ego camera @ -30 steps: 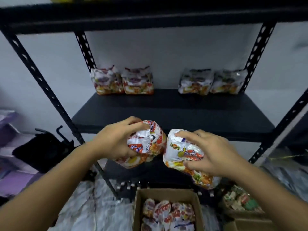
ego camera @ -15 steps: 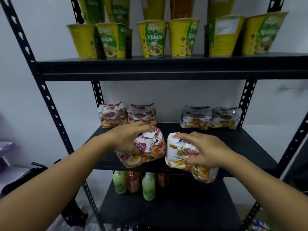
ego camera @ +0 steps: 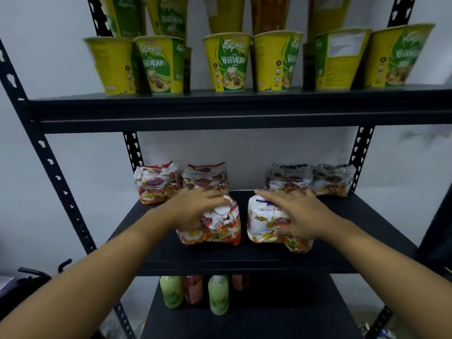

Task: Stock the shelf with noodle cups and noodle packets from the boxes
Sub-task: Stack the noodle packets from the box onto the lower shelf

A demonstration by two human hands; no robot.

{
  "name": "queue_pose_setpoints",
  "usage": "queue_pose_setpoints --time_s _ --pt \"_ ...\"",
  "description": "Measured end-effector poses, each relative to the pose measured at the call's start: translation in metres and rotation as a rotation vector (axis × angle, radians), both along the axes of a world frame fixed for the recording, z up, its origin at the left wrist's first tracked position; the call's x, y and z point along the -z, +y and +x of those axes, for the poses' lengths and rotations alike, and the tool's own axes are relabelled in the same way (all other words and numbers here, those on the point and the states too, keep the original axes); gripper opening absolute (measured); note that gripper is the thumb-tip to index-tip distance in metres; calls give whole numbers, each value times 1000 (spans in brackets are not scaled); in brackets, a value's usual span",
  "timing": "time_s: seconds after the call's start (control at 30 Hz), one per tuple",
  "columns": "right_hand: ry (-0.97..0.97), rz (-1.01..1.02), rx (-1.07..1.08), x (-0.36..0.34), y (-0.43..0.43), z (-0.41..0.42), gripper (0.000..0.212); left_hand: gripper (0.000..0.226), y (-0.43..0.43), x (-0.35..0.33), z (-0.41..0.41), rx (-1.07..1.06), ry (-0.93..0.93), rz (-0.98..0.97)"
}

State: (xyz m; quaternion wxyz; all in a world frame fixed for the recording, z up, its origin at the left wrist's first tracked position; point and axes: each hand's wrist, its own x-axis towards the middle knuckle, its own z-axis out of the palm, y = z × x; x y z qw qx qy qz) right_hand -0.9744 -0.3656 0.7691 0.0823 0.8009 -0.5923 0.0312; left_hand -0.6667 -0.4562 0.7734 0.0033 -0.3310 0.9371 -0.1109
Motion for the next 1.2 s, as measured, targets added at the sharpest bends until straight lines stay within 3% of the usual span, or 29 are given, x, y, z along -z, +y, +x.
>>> queue_pose_setpoints --time_s 0.1,0.2,0.37,0.67,1.0,1.2 --pt "21 56 29 28 -7 4 109 104 -2 25 -3 -131 -73 67" --pt "19 29 91 47 -11 6 106 110 6 41 -6 -258 143 115" --pt "26 62 164 56 -17 10 118 90 22 74 -20 -409 391 -71" --pt "-24 -48 234 79 -35 27 109 71 5 100 -46 -511 363 -183" --pt "-19 -63 216 78 -72 60 111 59 -39 108 4 -575 370 -274" --pt "-39 -62 211 77 -93 77 112 69 -88 103 54 -684 320 -187"
